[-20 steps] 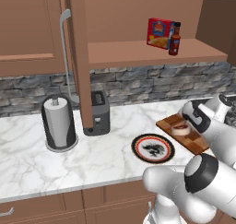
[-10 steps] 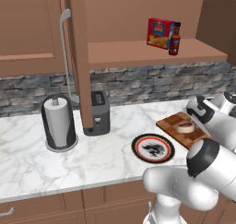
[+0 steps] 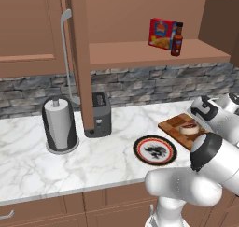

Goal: Pick the steak from the plate and place it on the cutting board. Then pick the condiment bottle from the cabinet and place it next to the cutting board.

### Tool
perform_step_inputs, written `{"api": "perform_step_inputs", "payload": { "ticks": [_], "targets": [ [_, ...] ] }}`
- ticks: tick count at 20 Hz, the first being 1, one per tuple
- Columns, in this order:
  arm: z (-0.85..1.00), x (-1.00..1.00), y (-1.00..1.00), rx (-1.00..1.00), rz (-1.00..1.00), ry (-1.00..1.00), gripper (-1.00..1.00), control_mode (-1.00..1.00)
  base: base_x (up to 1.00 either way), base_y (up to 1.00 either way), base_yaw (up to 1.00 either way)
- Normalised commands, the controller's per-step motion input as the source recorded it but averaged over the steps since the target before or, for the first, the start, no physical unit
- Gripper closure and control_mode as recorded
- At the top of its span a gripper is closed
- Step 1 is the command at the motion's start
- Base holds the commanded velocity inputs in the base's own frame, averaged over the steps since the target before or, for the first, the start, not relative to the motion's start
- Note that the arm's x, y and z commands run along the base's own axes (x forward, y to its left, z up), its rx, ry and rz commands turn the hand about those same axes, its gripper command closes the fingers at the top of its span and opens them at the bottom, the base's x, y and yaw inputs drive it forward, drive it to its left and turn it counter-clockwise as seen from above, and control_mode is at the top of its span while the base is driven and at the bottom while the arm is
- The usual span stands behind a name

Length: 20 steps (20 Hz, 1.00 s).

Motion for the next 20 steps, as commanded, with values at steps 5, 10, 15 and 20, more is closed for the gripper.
{"api": "perform_step_inputs", "payload": {
  "ticks": [5, 10, 15, 20],
  "targets": [
    [-0.17, 0.12, -0.04, 0.0, 0.0, -0.03, 1.0, -1.0, 0.0, 0.0, 0.0],
    [-0.14, 0.11, -0.05, 0.0, 0.0, -0.03, 1.0, -1.0, 0.0, 0.0, 0.0],
    [-0.12, 0.05, -0.05, 0.0, 0.0, -0.03, 1.0, -1.0, 0.0, 0.0, 0.0],
    [-0.14, 0.01, -0.03, 0.0, 0.0, -0.03, 1.0, -1.0, 0.0, 0.0, 0.0]
  ]
}}
